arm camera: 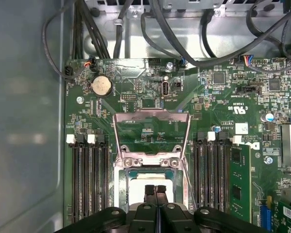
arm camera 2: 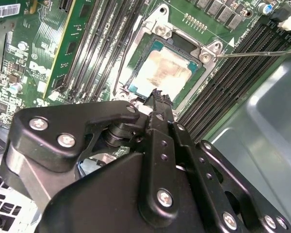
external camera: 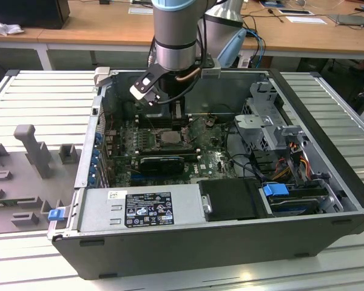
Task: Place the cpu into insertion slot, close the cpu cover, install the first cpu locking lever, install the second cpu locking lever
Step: 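Close the cpu cover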
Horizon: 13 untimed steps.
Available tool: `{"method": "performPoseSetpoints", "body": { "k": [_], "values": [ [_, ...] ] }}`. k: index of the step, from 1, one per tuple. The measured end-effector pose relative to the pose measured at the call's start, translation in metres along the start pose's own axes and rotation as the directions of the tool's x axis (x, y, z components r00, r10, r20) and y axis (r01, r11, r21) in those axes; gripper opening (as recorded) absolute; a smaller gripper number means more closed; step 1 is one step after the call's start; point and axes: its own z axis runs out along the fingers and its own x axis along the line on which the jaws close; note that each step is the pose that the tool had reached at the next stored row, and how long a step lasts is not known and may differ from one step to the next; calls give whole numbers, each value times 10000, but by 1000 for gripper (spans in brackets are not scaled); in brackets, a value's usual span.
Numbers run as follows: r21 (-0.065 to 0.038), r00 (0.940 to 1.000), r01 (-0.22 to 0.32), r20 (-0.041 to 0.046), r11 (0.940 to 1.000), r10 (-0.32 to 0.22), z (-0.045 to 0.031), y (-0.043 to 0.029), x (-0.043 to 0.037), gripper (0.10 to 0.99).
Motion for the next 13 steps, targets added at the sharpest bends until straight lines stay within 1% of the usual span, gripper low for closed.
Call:
{"method": "performPoseSetpoints", "body": {
  "k": [13],
  "values": [
    [0, 10000, 0, 1, 10000, 0, -47, 3, 2, 106]
  ]
}}
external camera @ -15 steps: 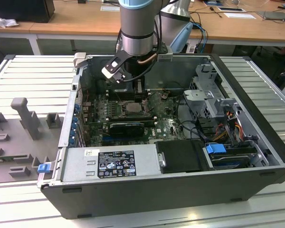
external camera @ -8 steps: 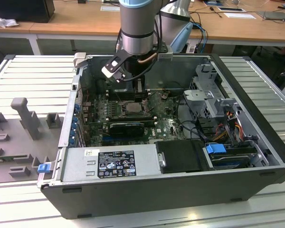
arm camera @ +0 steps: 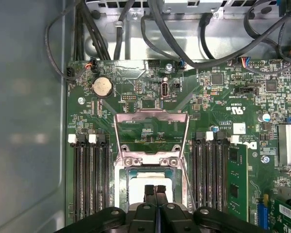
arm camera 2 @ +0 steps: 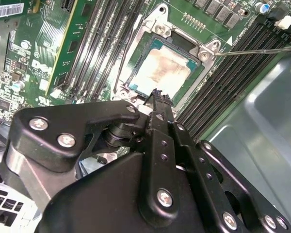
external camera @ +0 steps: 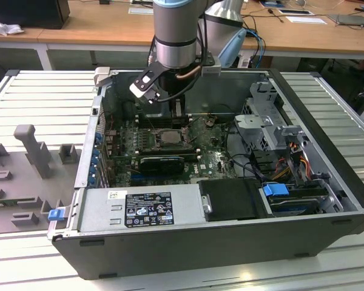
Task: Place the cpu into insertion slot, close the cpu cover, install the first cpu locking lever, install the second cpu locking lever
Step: 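Close the cpu cover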
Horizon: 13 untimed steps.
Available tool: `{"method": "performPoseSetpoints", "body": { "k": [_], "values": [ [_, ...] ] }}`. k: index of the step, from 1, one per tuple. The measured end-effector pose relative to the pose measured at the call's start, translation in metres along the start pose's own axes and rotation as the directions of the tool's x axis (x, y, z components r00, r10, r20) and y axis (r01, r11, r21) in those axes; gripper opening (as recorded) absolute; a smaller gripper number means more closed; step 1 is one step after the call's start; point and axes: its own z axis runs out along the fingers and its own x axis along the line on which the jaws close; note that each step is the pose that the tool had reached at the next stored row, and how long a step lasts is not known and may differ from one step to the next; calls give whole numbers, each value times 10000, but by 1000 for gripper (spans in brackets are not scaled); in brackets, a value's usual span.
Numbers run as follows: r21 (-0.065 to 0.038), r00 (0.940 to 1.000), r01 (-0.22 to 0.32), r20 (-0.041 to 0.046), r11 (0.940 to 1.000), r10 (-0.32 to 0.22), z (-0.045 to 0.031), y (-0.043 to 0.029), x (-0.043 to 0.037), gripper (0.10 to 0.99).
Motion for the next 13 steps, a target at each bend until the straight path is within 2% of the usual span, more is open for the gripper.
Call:
{"method": "performPoseSetpoints", "body": {
  "k": [5, 13],
  "values": [
    [1, 10000, 0, 1, 10000, 0, -29, 2, 1, 106],
    [0, 10000, 0, 0, 10000, 0, -157, 11, 7, 106]
  ]
}}
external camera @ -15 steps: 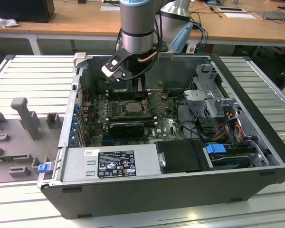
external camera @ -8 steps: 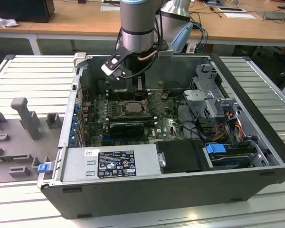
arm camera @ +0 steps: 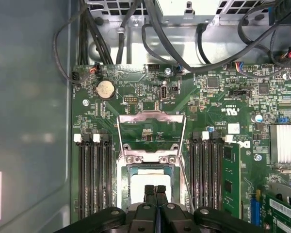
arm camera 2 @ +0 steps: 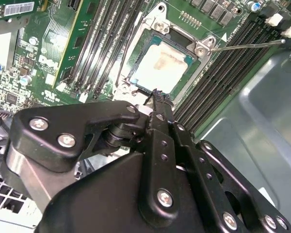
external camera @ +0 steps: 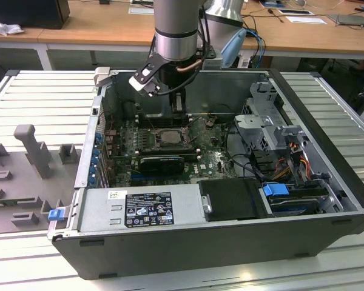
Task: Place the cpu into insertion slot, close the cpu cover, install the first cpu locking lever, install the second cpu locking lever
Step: 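Close the cpu cover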
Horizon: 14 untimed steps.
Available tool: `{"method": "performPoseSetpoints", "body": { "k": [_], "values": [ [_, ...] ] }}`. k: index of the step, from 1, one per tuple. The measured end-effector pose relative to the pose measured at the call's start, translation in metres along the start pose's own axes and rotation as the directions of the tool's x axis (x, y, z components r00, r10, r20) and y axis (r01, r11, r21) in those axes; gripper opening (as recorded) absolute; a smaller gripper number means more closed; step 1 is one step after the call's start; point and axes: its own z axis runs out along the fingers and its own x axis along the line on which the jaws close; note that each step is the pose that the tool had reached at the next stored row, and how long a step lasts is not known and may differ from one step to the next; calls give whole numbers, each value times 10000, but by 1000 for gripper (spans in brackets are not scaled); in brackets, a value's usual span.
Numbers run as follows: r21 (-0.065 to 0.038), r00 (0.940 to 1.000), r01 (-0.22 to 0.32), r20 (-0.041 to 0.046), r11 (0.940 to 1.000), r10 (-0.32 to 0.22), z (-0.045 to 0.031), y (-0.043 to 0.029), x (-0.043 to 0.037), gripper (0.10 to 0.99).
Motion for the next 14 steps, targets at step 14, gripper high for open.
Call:
{"method": "performPoseSetpoints", "body": {
  "k": [14],
  "values": [
    [6, 10000, 0, 0, 10000, 0, -86, 207, 5, 106]
  ]
}}
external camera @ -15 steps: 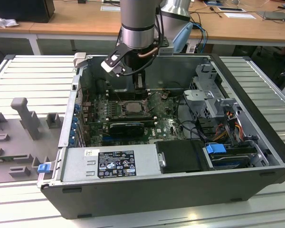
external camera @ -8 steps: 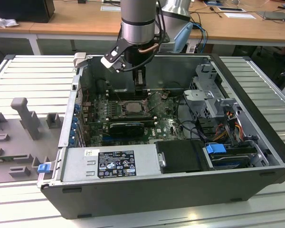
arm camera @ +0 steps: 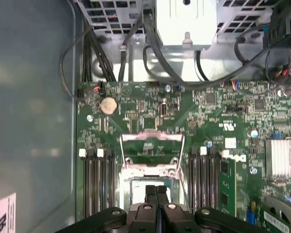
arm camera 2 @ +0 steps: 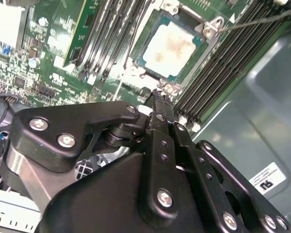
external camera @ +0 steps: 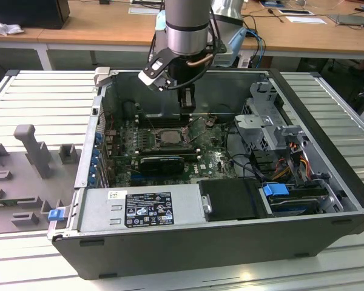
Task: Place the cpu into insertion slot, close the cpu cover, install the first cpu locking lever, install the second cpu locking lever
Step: 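Close the cpu cover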
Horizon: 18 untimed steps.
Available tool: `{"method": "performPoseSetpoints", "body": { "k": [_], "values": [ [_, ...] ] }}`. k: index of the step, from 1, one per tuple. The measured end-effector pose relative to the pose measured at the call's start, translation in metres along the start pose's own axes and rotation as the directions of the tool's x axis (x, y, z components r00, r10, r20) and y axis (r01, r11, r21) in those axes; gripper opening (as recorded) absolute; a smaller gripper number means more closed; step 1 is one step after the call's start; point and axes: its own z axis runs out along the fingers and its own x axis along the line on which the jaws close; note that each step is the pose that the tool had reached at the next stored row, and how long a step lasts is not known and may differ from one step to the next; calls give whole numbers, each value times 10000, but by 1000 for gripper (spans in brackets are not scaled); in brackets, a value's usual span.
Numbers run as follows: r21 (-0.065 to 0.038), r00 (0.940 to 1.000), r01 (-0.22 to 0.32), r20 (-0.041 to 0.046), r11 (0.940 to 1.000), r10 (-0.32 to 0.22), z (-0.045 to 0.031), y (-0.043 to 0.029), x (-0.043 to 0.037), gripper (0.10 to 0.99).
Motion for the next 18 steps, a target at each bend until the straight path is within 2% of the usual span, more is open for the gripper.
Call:
{"method": "performPoseSetpoints", "body": {
  "k": [3, 9, 12, 15, 18],
  "values": [
    [4, 10000, -1, 1, 10000, 1, 3, 54, 1, 106],
    [30, 10000, -2, 2, 10000, 2, 16, 252, 4, 106],
    [36, 10000, -1, 0, 10000, 1, 23, 320, 5, 106],
    [36, 10000, -1, 0, 10000, 1, 31, 355, 6, 106],
    [38, 10000, -1, 1, 10000, 1, 72, 446, 6, 106]
  ]
}}
